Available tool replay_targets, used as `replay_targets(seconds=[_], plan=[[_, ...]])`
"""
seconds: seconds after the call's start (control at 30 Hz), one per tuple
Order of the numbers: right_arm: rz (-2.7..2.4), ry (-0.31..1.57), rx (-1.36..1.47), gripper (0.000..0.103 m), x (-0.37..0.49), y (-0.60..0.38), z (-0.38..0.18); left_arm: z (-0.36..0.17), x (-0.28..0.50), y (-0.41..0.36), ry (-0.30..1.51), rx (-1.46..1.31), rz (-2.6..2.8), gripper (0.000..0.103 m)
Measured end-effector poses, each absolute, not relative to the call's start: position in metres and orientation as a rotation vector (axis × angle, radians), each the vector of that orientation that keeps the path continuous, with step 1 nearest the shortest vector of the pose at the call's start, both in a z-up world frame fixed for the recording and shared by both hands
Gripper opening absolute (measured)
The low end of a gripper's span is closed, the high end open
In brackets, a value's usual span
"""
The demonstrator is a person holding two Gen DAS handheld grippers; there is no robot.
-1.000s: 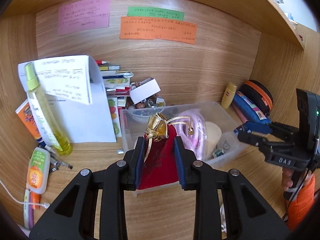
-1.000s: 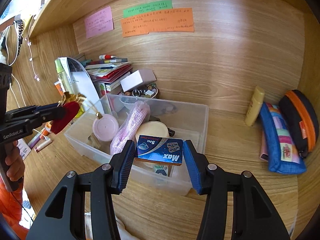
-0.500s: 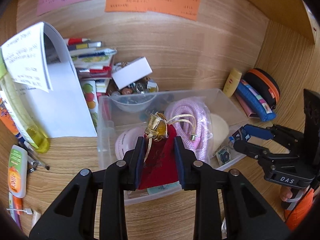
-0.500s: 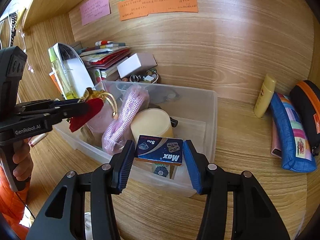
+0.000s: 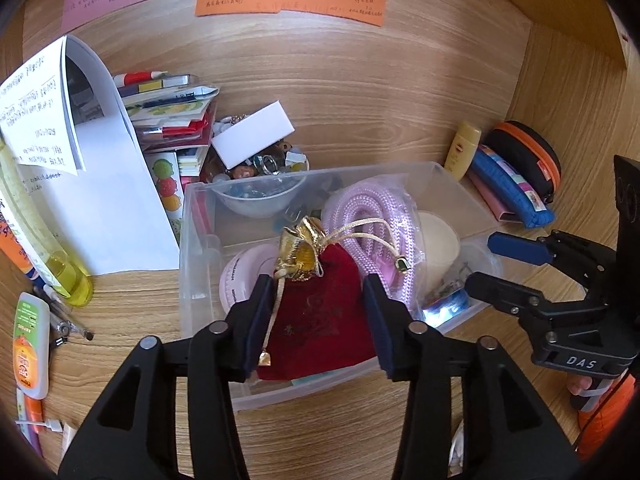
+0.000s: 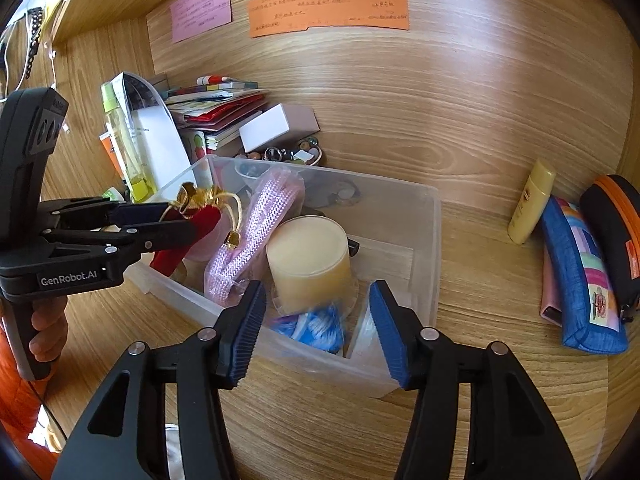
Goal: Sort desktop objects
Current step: 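Lower the red pouch and blue Max box into the clear box and release both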
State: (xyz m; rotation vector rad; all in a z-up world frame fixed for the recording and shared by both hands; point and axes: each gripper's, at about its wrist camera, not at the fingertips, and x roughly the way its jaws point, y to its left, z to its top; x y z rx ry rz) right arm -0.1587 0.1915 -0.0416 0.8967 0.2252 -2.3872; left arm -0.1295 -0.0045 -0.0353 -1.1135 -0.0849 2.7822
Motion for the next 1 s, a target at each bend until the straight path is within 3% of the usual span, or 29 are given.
replay_targets(seconds=[0.47, 0.6, 1.0], plan=[[-2.361, 0.219, 0.864, 0.051, -0.134, 0.198, -0.025, -0.013, -0.104, 0.001, -0.05, -1.02, 2.823, 0.065], [-2.354, 0.273, 0.872, 0.051, -0.113, 0.202, -0.03, -0.009, -0.088, 0.001, -0.024, -0.996, 2.842, 0.077], [-2.265, 0.242, 0.996, 0.051, -0.062, 0.216, -0.061, -0.028, -0.055, 0.014, 0.045, -1.065, 2.815, 0.088]])
